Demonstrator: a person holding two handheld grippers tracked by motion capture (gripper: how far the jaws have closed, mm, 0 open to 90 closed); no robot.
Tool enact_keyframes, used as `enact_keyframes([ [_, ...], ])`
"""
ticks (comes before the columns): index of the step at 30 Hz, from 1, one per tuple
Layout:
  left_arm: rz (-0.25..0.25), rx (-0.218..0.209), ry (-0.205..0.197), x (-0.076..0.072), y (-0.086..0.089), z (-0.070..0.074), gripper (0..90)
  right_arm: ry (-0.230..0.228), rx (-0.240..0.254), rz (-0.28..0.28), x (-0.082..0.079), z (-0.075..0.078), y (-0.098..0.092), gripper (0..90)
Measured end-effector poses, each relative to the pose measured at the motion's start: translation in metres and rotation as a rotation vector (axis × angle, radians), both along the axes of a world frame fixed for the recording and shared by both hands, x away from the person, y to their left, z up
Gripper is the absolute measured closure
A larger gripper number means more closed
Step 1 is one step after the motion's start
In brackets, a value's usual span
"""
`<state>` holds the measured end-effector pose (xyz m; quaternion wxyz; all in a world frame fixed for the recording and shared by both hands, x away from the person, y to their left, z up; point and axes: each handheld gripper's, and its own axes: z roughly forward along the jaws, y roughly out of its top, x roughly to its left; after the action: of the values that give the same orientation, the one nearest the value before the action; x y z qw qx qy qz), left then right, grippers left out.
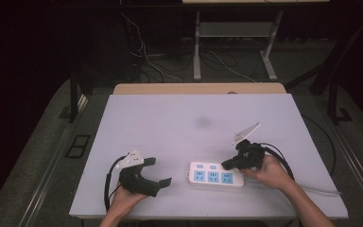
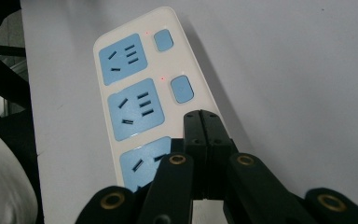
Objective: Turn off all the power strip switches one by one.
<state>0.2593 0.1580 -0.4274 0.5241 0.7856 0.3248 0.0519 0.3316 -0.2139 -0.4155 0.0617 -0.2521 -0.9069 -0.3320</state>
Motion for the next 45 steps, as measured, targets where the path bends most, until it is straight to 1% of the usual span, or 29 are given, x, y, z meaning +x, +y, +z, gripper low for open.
enact_keyframes([
  [5,0.002,-0.004,-0.002,-0.0002,0.0002,-0.0001,0.0,-0.012,0.018,0.001,-0.0011,-0.0019,-0.002,90.0],
  [7,0.002,-0.004,-0.002,-0.0002,0.0001,-0.0001,0.0,-0.016,0.009,-0.004,-0.0022,-0.0023,-0.0014,90.0],
  [13,-0.001,-0.005,-0.007,-0.0006,0.0003,0.0006,0.0,-0.021,0.023,-0.008,-0.0033,-0.0033,-0.0025,90.0],
  [16,-0.002,-0.006,-0.007,-0.0003,0.0005,0.0004,0.0,-0.014,0.027,-0.011,-0.0029,-0.0036,-0.0029,90.0],
  [23,0.0,-0.008,-0.004,0.0003,0.0013,0.0004,0.0,-0.023,0.013,-0.014,-0.0038,-0.0021,-0.0012,90.0],
  [28,0.002,-0.007,-0.005,0.0004,0.0016,0.0004,0.0,-0.051,-0.008,-0.015,-0.0077,-0.0003,0.001,90.0],
  [29,0.002,-0.008,-0.005,0.0006,0.0017,0.0003,0.0,-0.044,0.001,-0.011,-0.0075,-0.0002,0.0007,90.0],
  [30,0.003,-0.008,-0.004,0.0008,0.0017,0.0001,0.0,-0.037,0.025,-0.012,-0.0073,0.001,-0.0002,90.0],
  [31,0.002,-0.008,-0.004,0.0011,0.0016,-0.0001,0.0,-0.042,0.008,-0.009,-0.008,0.0018,0.0004,90.0],
  [32,0.002,-0.008,-0.005,0.0011,0.0014,-0.0002,0.0,-0.053,0.0,-0.004,-0.0085,0.0024,0.0011,90.0],
  [33,0.001,-0.007,-0.005,0.0011,0.0013,-0.0003,0.0,-0.055,-0.007,-0.001,-0.0091,0.003,0.0019,90.0],
  [38,0.0,-0.006,-0.004,0.0012,0.0011,-0.0004,0.0,-0.024,-0.007,0.014,-0.0088,0.0014,0.0026,90.0],
  [41,0.002,-0.007,-0.005,0.0014,0.0012,-0.0005,0.0,-0.032,-0.008,0.013,-0.0088,0.0019,0.0025,90.0],
  [45,0.003,-0.009,-0.003,0.0013,0.0014,-0.0004,0.0,-0.028,0.0,0.0,-0.0088,0.0042,-0.0001,90.0],
])
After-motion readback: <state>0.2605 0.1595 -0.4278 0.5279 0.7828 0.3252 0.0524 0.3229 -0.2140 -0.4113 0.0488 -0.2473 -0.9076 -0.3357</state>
